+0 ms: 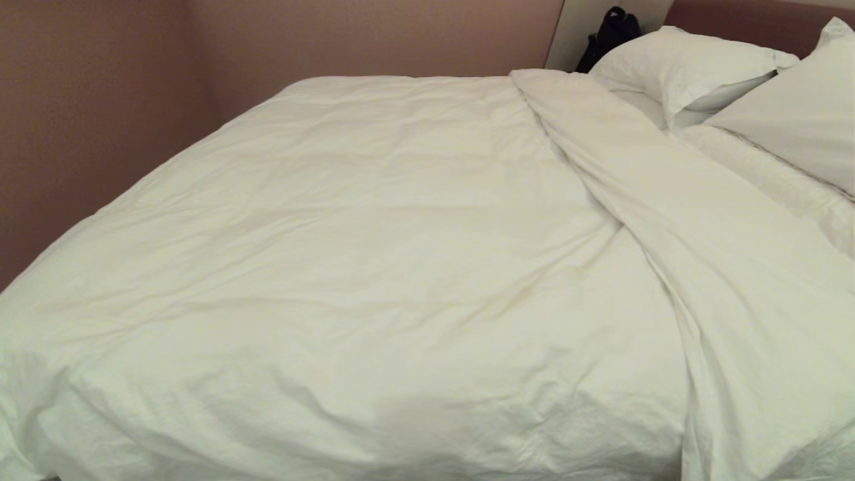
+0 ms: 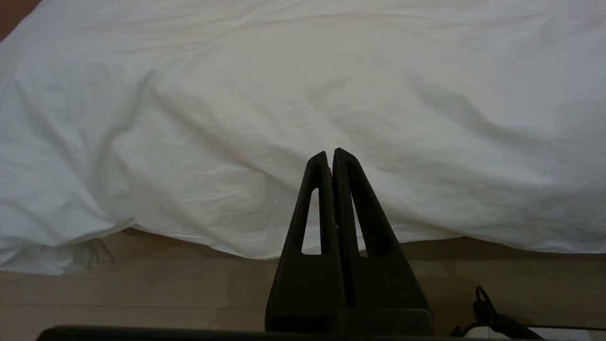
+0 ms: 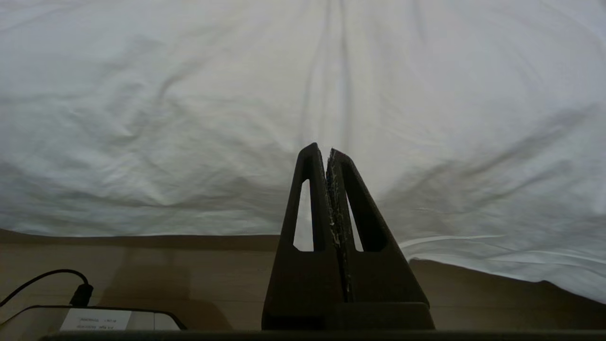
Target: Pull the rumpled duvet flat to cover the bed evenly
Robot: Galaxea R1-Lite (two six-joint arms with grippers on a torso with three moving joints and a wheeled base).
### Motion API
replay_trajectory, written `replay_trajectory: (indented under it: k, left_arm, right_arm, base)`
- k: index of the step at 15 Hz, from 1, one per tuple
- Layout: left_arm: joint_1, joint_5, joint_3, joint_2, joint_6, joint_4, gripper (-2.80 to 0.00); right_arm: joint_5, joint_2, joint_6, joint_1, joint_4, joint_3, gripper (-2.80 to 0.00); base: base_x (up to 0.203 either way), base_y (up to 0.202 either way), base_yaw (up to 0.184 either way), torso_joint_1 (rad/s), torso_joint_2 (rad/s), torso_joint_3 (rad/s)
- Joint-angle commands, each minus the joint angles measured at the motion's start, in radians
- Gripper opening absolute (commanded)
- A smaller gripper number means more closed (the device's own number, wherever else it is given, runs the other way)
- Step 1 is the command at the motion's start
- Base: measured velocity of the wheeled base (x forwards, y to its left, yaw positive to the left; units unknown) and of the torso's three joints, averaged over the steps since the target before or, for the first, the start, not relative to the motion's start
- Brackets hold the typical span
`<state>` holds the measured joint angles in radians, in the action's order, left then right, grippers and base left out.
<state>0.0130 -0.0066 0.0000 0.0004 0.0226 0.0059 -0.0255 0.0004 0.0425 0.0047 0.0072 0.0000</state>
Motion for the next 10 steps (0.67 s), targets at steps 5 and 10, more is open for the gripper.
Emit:
replay_trajectory:
  k: [5, 10]
  left_arm:
    - [0.001, -0.003, 0.0, 0.0, 0.002, 0.0, -2.8]
    - [0.001, -0.003, 0.0, 0.0, 0.0, 0.0, -2.8]
  right_arm:
    - [0.0, 0.0, 0.0, 0.001, 0.0, 0.0, -2.8]
    - [-0.001, 0.0, 0.0, 0.001, 0.0, 0.0, -2.8]
  base:
    - [0.0, 0.198, -0.001, 0.004, 0.0, 0.003]
    - [0.0, 0.195, 0.0, 0.004, 0.0, 0.001]
